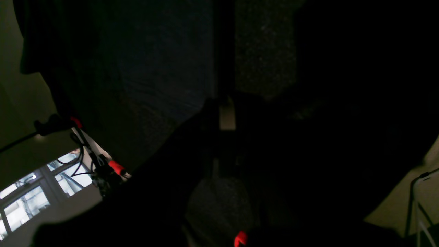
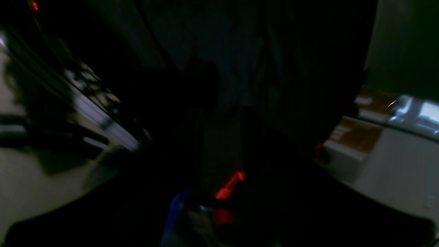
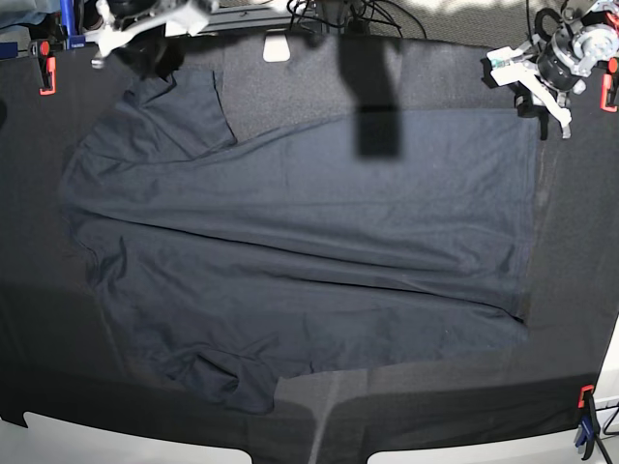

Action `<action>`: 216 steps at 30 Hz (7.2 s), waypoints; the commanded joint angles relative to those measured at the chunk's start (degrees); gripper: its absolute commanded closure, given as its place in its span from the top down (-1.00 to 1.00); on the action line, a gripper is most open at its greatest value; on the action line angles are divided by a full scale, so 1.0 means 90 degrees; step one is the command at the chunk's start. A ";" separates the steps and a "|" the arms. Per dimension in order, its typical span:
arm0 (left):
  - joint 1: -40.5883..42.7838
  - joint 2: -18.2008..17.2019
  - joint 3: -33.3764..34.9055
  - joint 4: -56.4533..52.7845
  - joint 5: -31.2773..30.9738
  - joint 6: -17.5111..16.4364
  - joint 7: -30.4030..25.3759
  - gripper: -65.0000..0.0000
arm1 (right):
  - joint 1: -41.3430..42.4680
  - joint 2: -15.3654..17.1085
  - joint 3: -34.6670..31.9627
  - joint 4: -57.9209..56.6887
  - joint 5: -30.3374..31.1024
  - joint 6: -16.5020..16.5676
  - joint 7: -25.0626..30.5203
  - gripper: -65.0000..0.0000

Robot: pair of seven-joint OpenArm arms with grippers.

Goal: Layout the t-shirt on the table in an organized manner, then fold the t-shirt properly
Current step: 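Grasp the collar-side corners of the shirt with both grippers, then lift the grasped corners with both grippers and carry them toward the hem, then lower the folded edge onto the shirt and open both grippers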

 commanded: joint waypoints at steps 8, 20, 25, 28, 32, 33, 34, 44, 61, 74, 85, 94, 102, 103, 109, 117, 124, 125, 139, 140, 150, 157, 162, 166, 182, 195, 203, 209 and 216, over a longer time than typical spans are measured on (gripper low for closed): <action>0.0053 -0.0100 0.0000 0.0000 -0.0075 -0.0119 0.0051 -1.00 | -0.0032 -0.1600 0.0347 0.0107 -0.0211 -0.0811 -0.0119 -0.46; 0.0051 -0.0090 0.0000 0.0000 -0.0075 -0.0119 0.0049 -1.00 | -0.0036 -0.3058 0.2572 0.0039 0.0993 -0.0692 0.0163 -0.46; 0.0053 -0.0087 0.0000 0.0000 -0.0075 -0.0119 0.0049 -1.00 | -0.0032 -0.3087 0.2227 0.0034 0.1372 -0.0457 0.0427 -0.46; 0.0051 -0.0087 0.0000 0.0000 -0.0075 -0.0119 0.0049 -1.00 | -0.0029 -0.3087 0.2178 -0.0061 0.1460 -0.0457 0.0529 -0.46; 0.0053 -0.0090 0.0000 0.0000 -0.0075 -0.0119 0.0049 -1.00 | 0.0046 -0.3087 0.2300 -0.0491 0.1455 -0.0459 0.0527 -0.46; 0.0053 -0.0087 0.0000 0.0000 -0.0075 -0.0117 0.0049 -1.00 | 0.0087 -0.3089 0.2344 -0.0617 0.1455 -0.0459 0.0515 -0.46; 0.0053 -0.0090 0.0000 0.0000 -0.0075 -0.0119 0.0049 -1.00 | 0.0129 -0.3087 0.2373 -0.0738 0.1452 -0.0459 0.0522 -0.46; 0.0051 -0.0090 0.0000 0.0000 -0.0075 -0.0119 0.0049 -1.00 | 0.0408 -0.3084 0.2387 -0.0959 0.1168 -0.0459 0.0554 -0.79; 0.0051 -0.0090 -0.0007 0.0007 -0.0017 0.0950 0.0566 -1.00 | 0.0996 -0.3084 0.2387 -0.0942 0.0160 -0.0289 0.0753 -1.00; 0.0049 -0.0090 -0.0007 0.0012 0.1377 0.2601 0.0906 -1.00 | 0.2722 -0.3084 0.2387 -0.0942 0.1846 0.0622 0.1030 -1.00; -0.0566 -0.0087 -0.0007 0.0012 0.1212 0.2603 0.0865 -1.00 | 0.3742 -0.3087 0.2387 -0.0942 0.2628 0.0692 0.1105 -1.00; -0.1515 -0.0090 -0.0007 0.0010 -0.0350 0.2601 0.0852 -1.00 | 0.4520 -0.3084 0.2387 -0.0950 0.2744 0.1013 0.1115 -1.00; -0.2106 -0.0051 -0.0007 0.0007 -0.1367 0.2596 -0.0010 -1.00 | 0.5214 -0.3087 0.2387 -0.0952 0.2752 0.1018 0.1112 -1.00; -0.2195 -0.0002 -0.0007 0.0002 -0.1571 0.2584 -0.0097 -1.00 | 0.5280 -0.3089 0.2387 -0.0967 0.2756 0.1015 0.1110 -1.00; -0.2713 0.0573 -0.0007 -0.0160 -0.2421 0.2574 -0.0240 -1.00 | 0.5797 -0.3145 0.2387 -0.1768 0.3254 0.1018 0.1367 -1.00; -0.3339 0.1197 -0.0007 -0.1129 -0.2567 0.2572 -0.0338 -1.00 | 0.6856 -0.3266 0.2387 -0.3383 0.3577 0.1258 0.1705 -1.00; -0.3971 0.1744 -0.0007 -0.2385 -0.2584 0.2577 -0.0333 -1.00 | 0.7674 -0.3468 0.2387 -0.4741 0.4201 0.1620 0.1965 -1.00; -0.4017 0.1809 -0.0007 -0.2470 -0.2582 0.2574 -0.0338 -1.00 | 0.7732 -0.3538 0.2387 -0.4901 0.4201 0.1639 0.1979 -1.00; -0.4073 0.1936 -0.0017 -0.2550 -0.2477 0.3230 0.0233 -1.00 | 0.7815 -0.3757 0.2395 -0.5506 0.3322 0.0435 0.2205 -1.00; -0.4073 0.1933 -0.0017 -0.2550 -0.2477 0.3247 0.0279 -1.00 | 0.7815 -0.3755 0.2395 -0.5506 0.3169 0.0313 0.2198 -1.00; -0.4070 0.1899 -0.0017 -0.2550 -0.2463 0.3240 0.0248 -1.00 | 0.7805 -0.3755 0.2557 -0.5506 0.2433 0.0005 0.1664 -1.00; -0.4058 0.1885 -0.0017 -0.2550 -0.2463 0.3240 0.0243 -1.00 | 0.7776 -0.3755 0.3604 -0.5508 0.2327 0.0299 0.1656 -1.00; -0.4061 0.1889 -0.0017 -0.2550 -0.2465 0.3240 -0.0124 -1.00 | 0.7779 -0.3755 0.3995 -0.5506 0.2618 0.1107 0.1889 -1.00; -0.4065 0.1889 -0.0017 -0.2550 -0.2465 0.3237 -0.0685 -1.00 | 0.7779 -0.3864 0.3993 -0.5506 0.3077 0.1481 0.2035 -1.00; -0.4075 0.1889 -0.0017 -0.2550 -0.3036 0.3024 -0.1518 -1.00 | 0.7798 -0.4150 0.3976 -0.5705 0.3580 0.2069 0.3155 -1.00; -0.4078 0.1889 -0.0017 -0.2550 -0.3026 0.3038 -0.1491 -0.16 | 0.7798 -0.4160 0.3976 -0.5705 0.3551 0.2069 0.3895 0.04; -0.4099 0.1889 -0.0017 -0.2548 -0.2290 0.3050 -0.1231 -0.16 | 0.7878 -0.4160 0.3971 -0.5702 0.3560 0.2067 0.3330 0.04; -0.4527 0.1887 -0.0017 -0.2543 -0.1333 0.3050 0.0100 -0.16 | 0.7917 -0.4143 0.3971 -0.5561 0.3553 0.2072 0.2812 0.04; -0.5132 0.1885 -0.0017 -0.2540 -0.1387 0.3043 0.0903 -0.16 | 0.7866 -0.4143 0.3971 -0.5027 0.3560 0.2268 0.2373 0.04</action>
